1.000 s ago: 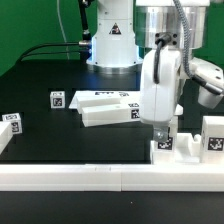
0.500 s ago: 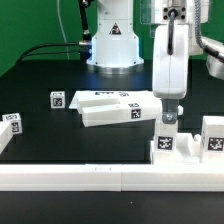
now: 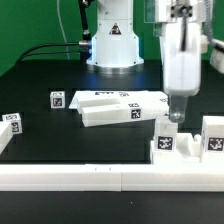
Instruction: Assemble chair
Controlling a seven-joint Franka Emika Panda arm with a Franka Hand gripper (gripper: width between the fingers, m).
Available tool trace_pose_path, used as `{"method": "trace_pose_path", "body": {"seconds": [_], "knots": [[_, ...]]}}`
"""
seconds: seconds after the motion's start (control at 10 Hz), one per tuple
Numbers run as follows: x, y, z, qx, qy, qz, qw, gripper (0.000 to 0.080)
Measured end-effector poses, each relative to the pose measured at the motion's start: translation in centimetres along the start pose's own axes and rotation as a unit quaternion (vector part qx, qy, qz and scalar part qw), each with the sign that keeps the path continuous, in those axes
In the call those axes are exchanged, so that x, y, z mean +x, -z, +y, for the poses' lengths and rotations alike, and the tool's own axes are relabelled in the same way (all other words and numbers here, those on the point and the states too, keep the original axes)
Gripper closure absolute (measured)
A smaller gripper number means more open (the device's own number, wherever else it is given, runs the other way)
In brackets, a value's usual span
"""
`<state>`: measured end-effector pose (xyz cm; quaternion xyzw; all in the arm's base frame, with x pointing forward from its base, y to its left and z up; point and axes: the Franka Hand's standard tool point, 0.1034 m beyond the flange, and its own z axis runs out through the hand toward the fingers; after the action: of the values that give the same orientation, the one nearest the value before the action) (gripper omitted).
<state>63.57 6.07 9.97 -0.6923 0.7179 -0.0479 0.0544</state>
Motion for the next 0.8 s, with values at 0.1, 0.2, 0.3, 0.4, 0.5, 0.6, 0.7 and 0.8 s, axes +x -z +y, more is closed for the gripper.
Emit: {"method": "trace_pose_path", "body": {"seconds": [0.1, 0.2, 0.3, 0.4, 0.5, 0.6, 0.7, 0.8], "knots": [[-0.5, 0.2, 0.6, -0.002, 0.044, -0.002, 0.999, 0.015], [-1.1, 0.5, 1.0, 0.01, 0.095, -0.001, 0.995, 0.015], [-1.6, 0.6, 1.4, 0.004, 0.127, 0.002, 0.992, 0.015], [-1.9, 0.6, 1.6, 0.0, 0.147, 0.009, 0.989, 0.015], [-1.5, 0.6, 1.5, 0.001, 0.205, 0.01, 0.979, 0.015], [-1.4, 0.6, 1.5, 0.001, 0.231, 0.01, 0.973, 0.015], [-1.4, 0.5, 1.5, 0.0, 0.261, 0.01, 0.965, 0.015], [-1.1, 0.4, 1.6, 0.001, 0.36, 0.006, 0.933, 0.015]]}}
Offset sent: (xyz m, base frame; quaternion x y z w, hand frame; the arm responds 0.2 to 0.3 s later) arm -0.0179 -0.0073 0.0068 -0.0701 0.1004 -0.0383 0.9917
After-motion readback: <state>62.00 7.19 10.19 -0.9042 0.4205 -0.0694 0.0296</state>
